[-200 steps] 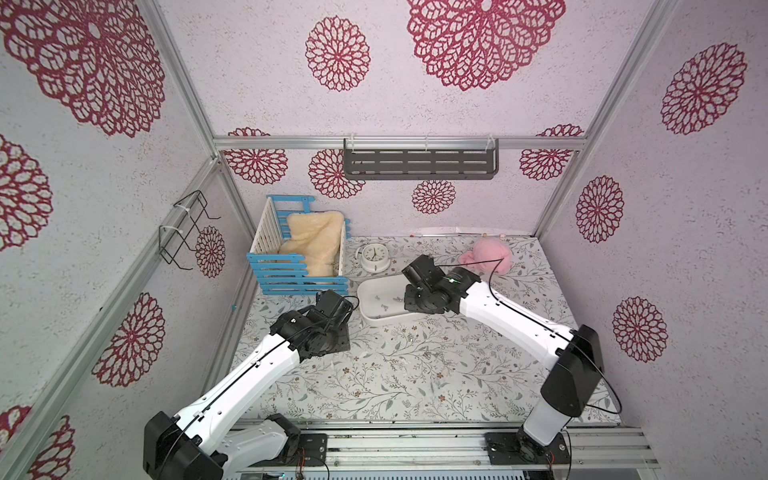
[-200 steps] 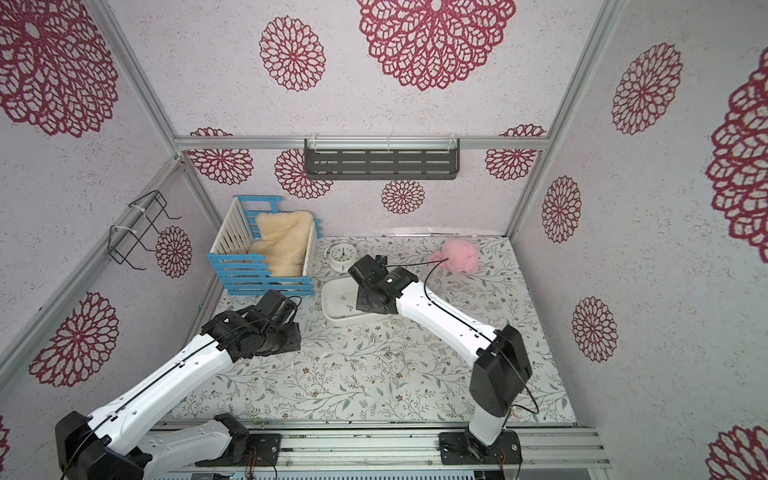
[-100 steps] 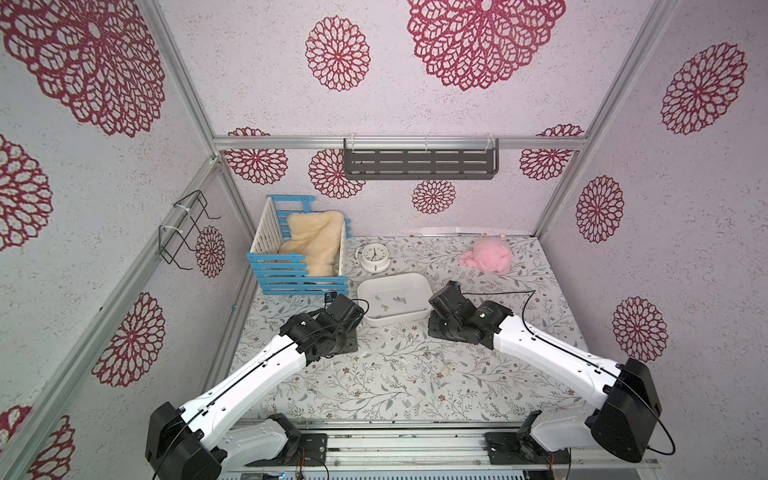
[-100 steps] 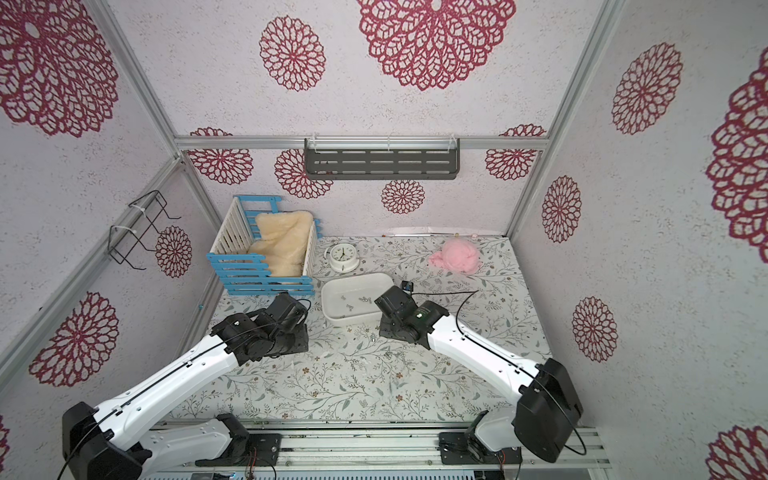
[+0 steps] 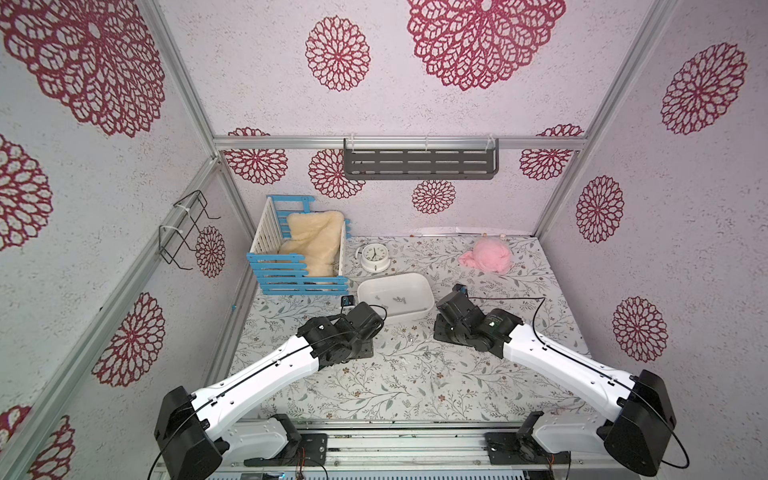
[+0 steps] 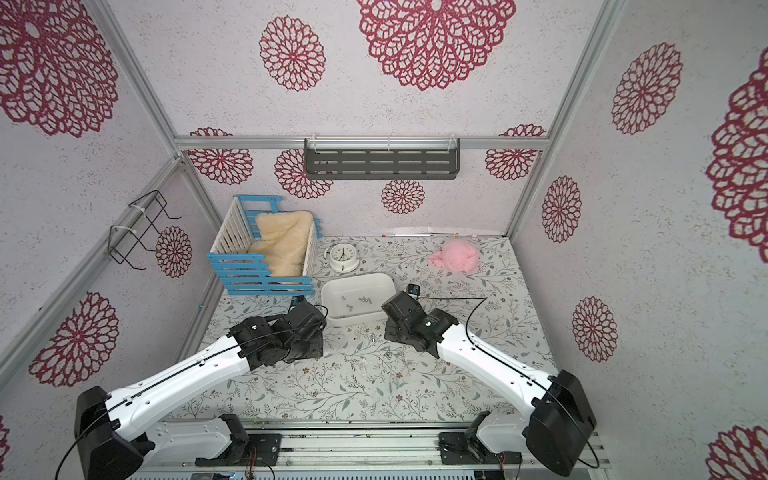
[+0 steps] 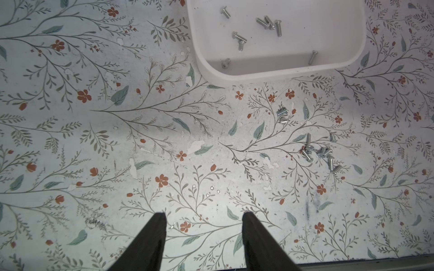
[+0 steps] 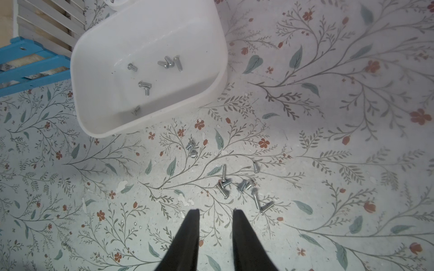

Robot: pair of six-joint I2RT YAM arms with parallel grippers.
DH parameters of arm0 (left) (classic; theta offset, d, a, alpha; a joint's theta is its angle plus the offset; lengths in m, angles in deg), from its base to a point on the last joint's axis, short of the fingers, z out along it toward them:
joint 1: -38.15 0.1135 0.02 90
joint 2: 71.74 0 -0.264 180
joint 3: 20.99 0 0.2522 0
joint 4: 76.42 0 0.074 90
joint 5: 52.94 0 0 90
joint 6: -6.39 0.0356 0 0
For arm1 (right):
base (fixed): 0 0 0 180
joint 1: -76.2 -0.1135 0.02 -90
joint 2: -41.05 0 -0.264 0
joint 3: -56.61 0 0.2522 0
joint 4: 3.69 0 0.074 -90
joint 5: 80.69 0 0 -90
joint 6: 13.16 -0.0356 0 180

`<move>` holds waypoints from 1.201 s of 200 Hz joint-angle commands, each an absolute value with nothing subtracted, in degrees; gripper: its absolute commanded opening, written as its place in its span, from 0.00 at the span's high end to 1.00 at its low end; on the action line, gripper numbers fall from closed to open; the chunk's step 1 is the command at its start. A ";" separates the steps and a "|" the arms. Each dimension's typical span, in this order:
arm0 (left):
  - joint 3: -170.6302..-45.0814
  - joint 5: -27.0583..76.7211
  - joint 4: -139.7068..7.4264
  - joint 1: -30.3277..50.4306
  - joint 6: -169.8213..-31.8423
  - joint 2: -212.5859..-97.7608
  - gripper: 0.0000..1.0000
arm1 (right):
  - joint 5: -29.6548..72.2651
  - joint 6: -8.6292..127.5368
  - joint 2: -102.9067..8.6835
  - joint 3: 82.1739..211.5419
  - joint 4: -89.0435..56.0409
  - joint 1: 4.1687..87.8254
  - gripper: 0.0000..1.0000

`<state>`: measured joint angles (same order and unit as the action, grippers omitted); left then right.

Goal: Put the screws on the desktop into the storage box
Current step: Pick up the screw from the center of the board.

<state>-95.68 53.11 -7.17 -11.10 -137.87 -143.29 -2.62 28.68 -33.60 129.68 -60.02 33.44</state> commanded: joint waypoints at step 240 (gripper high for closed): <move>-106.59 50.93 -25.60 -16.42 -130.63 -174.42 0.57 | -7.25 19.85 -16.84 114.93 -56.60 38.86 0.67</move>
